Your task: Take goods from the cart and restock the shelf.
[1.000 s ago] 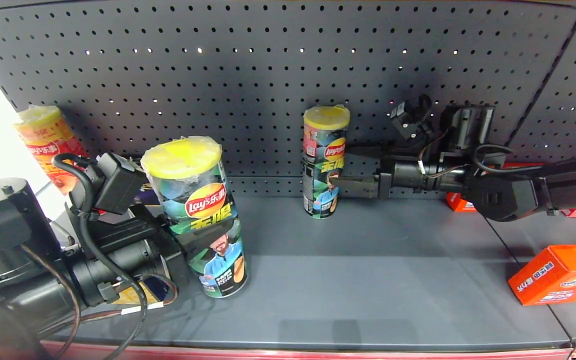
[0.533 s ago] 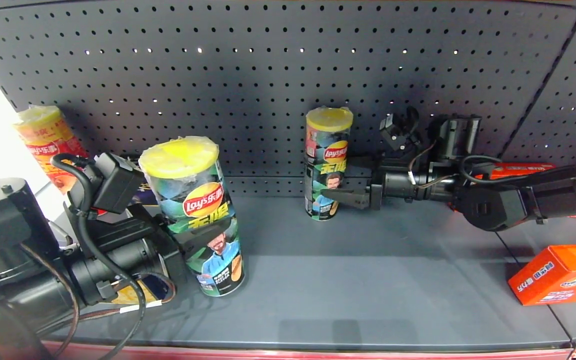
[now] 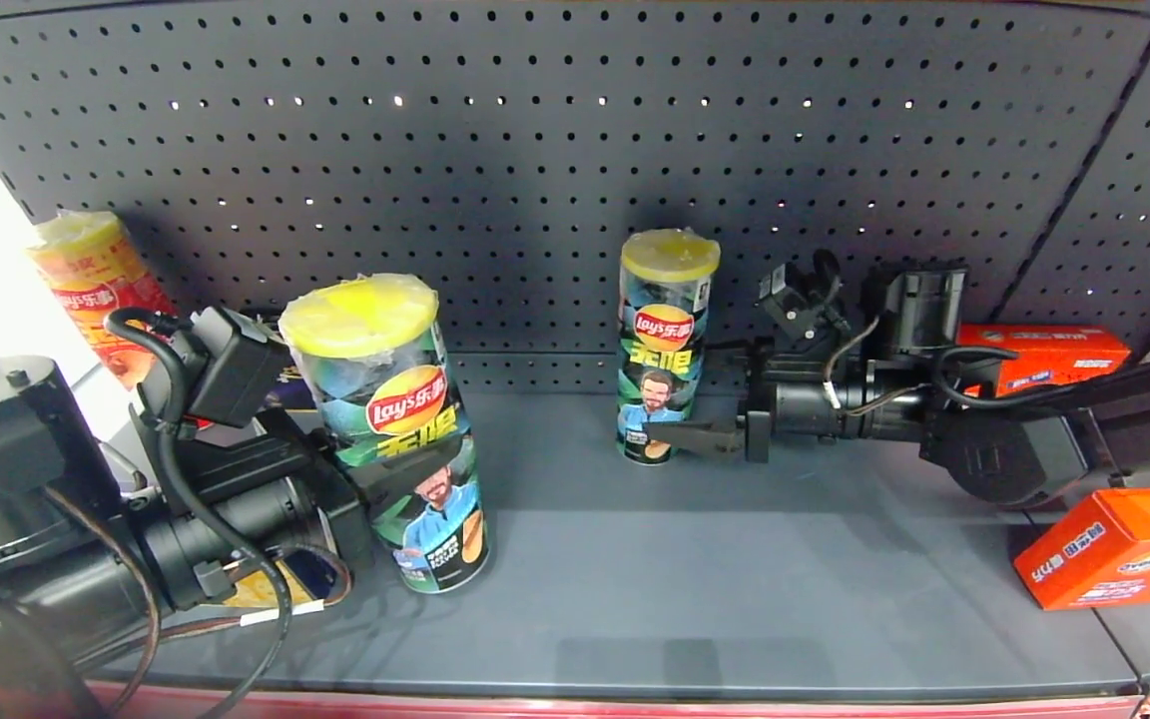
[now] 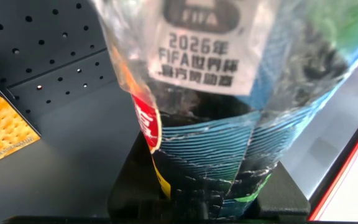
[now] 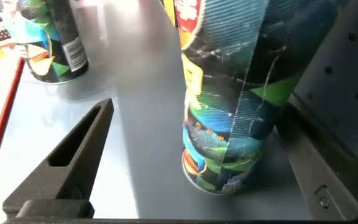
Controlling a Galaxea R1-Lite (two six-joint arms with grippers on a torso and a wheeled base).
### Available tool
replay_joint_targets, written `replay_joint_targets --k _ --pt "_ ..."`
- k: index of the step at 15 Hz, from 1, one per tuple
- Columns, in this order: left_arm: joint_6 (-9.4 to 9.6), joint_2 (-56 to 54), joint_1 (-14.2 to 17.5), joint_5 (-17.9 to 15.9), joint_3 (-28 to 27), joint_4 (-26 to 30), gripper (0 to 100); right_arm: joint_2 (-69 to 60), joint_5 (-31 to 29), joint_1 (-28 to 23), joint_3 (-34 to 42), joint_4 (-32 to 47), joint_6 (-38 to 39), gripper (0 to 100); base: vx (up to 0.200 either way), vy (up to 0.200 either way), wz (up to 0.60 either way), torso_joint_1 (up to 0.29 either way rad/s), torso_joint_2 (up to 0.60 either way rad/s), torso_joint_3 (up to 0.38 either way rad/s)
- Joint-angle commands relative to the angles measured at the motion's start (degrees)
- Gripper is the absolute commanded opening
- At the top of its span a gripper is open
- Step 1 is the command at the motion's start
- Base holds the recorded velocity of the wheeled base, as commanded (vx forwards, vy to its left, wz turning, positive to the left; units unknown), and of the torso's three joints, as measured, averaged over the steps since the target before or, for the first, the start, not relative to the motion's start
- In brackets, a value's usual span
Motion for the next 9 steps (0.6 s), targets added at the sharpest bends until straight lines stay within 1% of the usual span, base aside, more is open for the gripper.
replay_joint_targets --k 1,3,4,9 --pt "0.0 0.04 0.0 -0.01 0.18 -0.01 0 2.83 -1.75 0.12 -2.63 0.0 -0.04 100 0.0 0.0 0.0 0.0 0.0 0.0" --pt "0.0 0.04 0.09 -0.01 0.18 -0.01 0 4.59 -3.86 0.74 -4.74 -0.09 0.05 100 0.0 0.0 0.0 0.0 0.0 0.0" --pt "0.0 0.04 0.09 -0.01 0.09 -0.01 0 5.9 -4.22 1.09 -6.24 -0.09 0.14 100 0.0 0.0 0.0 0.0 0.0 0.0" --pt "-0.09 -0.05 0.18 0.08 0.26 -0.01 0 7.57 -4.57 1.53 -7.73 -0.18 0.32 100 0.0 0.0 0.0 0.0 0.0 0.0"
